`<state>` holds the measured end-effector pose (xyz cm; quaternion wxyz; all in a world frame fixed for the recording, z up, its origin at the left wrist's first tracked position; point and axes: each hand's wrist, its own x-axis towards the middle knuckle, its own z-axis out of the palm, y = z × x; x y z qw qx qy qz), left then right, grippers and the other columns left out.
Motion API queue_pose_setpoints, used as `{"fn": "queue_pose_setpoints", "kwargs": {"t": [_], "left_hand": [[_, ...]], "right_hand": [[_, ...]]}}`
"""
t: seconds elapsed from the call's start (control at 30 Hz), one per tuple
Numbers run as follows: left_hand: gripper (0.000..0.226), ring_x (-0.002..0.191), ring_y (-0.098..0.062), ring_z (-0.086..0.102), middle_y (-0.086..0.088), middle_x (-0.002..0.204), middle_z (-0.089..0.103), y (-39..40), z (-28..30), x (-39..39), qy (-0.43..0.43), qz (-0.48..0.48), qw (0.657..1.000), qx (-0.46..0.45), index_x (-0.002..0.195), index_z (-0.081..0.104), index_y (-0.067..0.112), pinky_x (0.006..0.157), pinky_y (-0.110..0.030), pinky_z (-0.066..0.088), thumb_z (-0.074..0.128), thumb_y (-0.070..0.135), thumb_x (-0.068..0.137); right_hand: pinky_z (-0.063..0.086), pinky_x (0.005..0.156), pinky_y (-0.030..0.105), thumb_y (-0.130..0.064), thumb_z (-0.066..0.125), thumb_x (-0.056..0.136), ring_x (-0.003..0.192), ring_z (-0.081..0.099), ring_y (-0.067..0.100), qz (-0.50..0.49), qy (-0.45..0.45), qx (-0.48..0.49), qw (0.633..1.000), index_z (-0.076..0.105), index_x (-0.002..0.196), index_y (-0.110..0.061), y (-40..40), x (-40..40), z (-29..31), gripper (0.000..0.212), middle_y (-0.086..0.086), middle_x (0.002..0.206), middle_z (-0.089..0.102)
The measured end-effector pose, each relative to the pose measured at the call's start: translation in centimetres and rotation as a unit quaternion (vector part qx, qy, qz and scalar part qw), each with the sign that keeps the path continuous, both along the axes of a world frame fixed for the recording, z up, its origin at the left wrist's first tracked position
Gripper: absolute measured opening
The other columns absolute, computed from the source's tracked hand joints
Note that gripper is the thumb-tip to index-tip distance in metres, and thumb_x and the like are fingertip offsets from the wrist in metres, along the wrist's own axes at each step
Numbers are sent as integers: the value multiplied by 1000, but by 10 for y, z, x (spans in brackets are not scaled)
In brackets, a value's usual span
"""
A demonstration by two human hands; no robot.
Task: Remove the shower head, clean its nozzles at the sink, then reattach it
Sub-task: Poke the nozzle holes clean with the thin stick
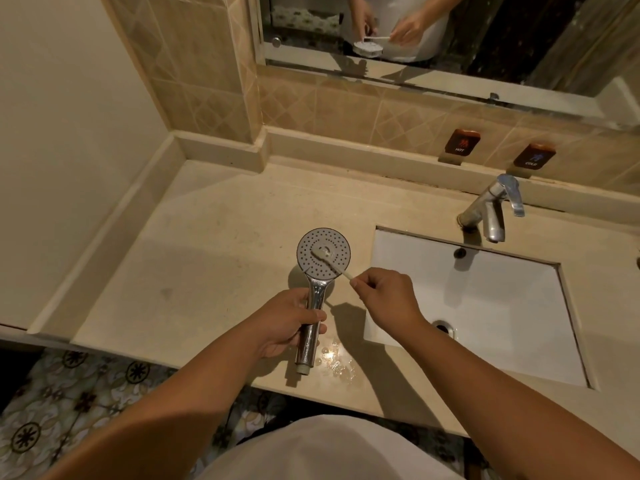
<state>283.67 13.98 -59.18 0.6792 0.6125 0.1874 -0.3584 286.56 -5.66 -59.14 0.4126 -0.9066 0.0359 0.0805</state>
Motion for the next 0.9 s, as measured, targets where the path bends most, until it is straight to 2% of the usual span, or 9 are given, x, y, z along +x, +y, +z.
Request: {"fn": "queue_pose_setpoints", "kwargs": {"t": [0.17,0.33,0.57,0.73,0.9], "left_hand": [[33,79,-23,67,-15,94,60,3,-1,2,-5,-1,1000,-1,121,56,8,89,-58,52,62,-2,90],[29,79,-22,68,-13,92,61,4,-2,0,-6,0,1000,5,117,58,10,91,-59,53,62,-1,90],[32,77,-22,68,-15,95,60,7,0,0,12,10,1000,-8,121,56,6,87,-53,54,61,-3,90],[32,78,-22,68,-16,95,59,10,3,2,13,19,1000,-5,121,56,5,87,-55,54,61,-3,90],[34,78,-24,65,-19,98,56,9,4,3,20,14,1000,-13,124,54,4,89,-57,51,59,-5,91]], "right_hand": [[38,57,22,-25,66,90,60,56,6,-39,-9,1,999,70,71,-22,-11,8,2,20,-11,62,63],[38,54,18,-27,67,89,58,57,2,16,3,-20,1000,68,69,-28,-4,5,2,20,-15,60,62],[40,59,23,-24,69,88,61,58,8,-16,1,12,1000,69,67,-25,-12,15,4,21,-9,63,65],[39,55,20,-27,70,88,58,58,4,34,17,-6,999,64,62,-33,-2,4,-3,27,-13,60,63],[41,58,23,-22,69,88,62,59,12,-27,-3,16,999,75,76,-14,-18,19,4,16,-2,66,68]]}}
